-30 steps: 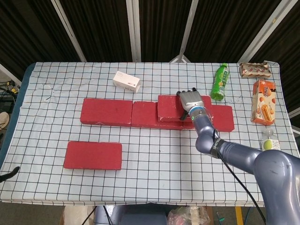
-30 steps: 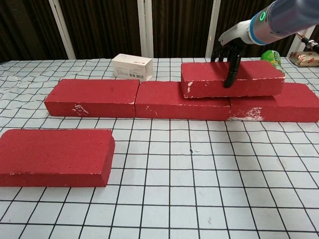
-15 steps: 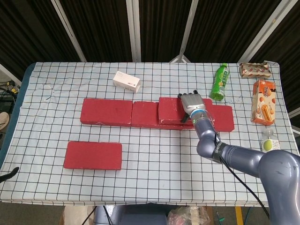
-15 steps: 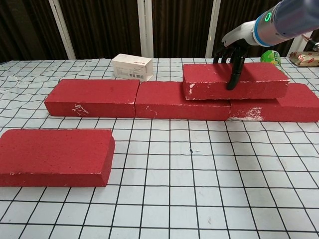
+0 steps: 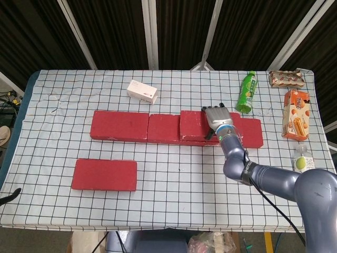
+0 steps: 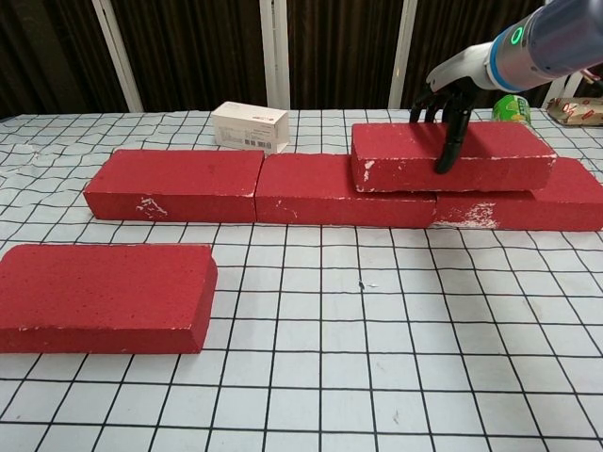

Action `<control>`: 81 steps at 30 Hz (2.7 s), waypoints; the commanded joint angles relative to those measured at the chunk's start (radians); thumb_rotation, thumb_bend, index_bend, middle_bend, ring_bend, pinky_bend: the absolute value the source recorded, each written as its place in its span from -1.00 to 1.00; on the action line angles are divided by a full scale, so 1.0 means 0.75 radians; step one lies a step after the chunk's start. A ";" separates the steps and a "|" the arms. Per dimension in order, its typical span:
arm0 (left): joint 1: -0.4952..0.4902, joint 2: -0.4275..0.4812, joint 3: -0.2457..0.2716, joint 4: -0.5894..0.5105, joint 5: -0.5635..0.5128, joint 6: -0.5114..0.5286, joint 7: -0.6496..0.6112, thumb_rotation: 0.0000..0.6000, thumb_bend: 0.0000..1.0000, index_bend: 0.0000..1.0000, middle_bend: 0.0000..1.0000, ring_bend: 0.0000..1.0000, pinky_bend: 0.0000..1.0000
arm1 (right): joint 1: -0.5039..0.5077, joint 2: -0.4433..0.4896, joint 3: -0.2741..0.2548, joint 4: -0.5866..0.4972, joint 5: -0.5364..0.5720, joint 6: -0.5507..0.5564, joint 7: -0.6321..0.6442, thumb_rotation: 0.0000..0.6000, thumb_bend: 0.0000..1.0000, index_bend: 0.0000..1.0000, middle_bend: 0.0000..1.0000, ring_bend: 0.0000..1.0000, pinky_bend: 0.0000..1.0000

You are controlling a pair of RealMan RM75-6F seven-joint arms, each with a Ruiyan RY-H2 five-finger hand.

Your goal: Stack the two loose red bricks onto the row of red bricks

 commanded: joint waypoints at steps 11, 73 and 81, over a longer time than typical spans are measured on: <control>0.000 -0.005 -0.001 0.002 -0.005 0.002 0.012 1.00 -1.00 -0.83 -1.00 -0.98 -0.70 | -0.021 -0.029 0.006 0.027 -0.019 0.002 -0.005 1.00 -0.69 -0.53 -0.51 -0.66 -1.00; -0.004 0.013 -0.002 0.004 -0.009 -0.013 -0.029 1.00 -1.00 -0.83 -1.00 -0.98 -0.66 | -0.698 0.495 0.067 -0.739 -1.017 0.629 0.527 1.00 -0.69 -1.00 -1.00 -1.00 -1.00; -0.018 -0.005 0.024 0.032 0.092 -0.010 -0.053 1.00 -1.00 -0.83 -1.00 -0.99 -0.68 | -1.103 0.470 -0.141 -0.741 -1.515 0.958 0.713 1.00 -0.69 -1.00 -1.00 -1.00 -1.00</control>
